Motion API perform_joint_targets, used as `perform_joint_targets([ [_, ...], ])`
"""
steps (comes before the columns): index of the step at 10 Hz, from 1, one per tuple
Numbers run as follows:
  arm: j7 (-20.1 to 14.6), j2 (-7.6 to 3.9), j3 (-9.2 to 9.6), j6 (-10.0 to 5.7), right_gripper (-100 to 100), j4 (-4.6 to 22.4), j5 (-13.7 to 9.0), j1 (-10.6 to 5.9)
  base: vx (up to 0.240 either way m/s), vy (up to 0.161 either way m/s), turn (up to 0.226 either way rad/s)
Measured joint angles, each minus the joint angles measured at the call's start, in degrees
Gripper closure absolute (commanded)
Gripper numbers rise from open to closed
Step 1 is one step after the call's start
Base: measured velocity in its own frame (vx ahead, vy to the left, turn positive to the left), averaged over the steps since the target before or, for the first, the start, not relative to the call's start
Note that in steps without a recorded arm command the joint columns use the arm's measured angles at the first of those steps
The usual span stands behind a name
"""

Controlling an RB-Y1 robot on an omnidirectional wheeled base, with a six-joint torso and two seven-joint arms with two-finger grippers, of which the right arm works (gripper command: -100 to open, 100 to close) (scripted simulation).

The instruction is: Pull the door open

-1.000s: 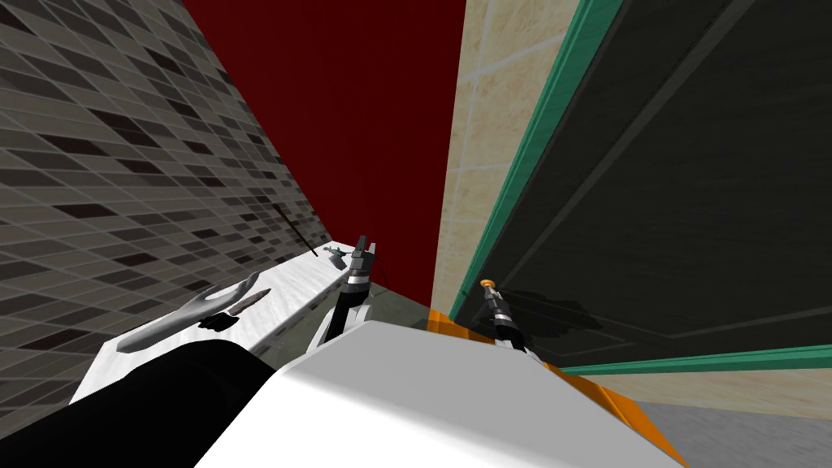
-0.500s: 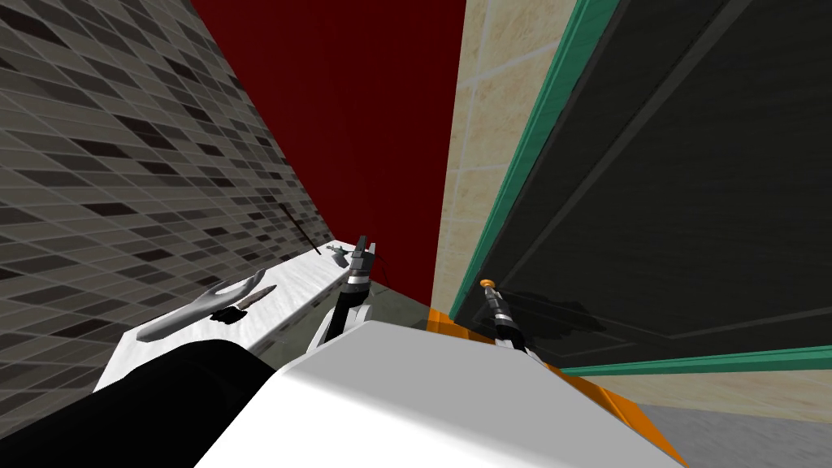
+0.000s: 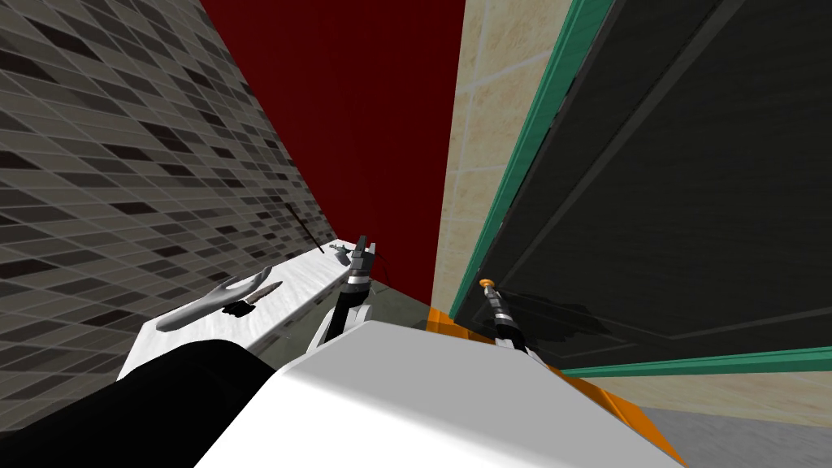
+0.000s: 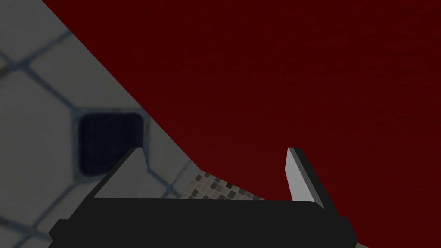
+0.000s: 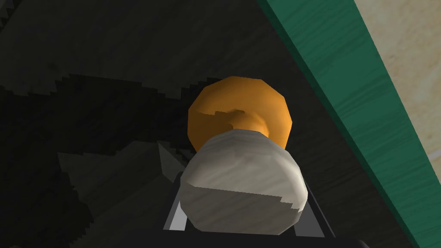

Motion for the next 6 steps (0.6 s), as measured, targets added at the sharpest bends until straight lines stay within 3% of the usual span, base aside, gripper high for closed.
perform_joint_targets([
  [4,-5.36,-0.24,0.86,-0.23,100,0.03,-1.55,0.12,-0.030,-0.011,0.025],
  [6,-7.96,-0.37,1.35,0.42,100,-0.82,-2.27,0.45,-0.037,-0.013,0.043],
])
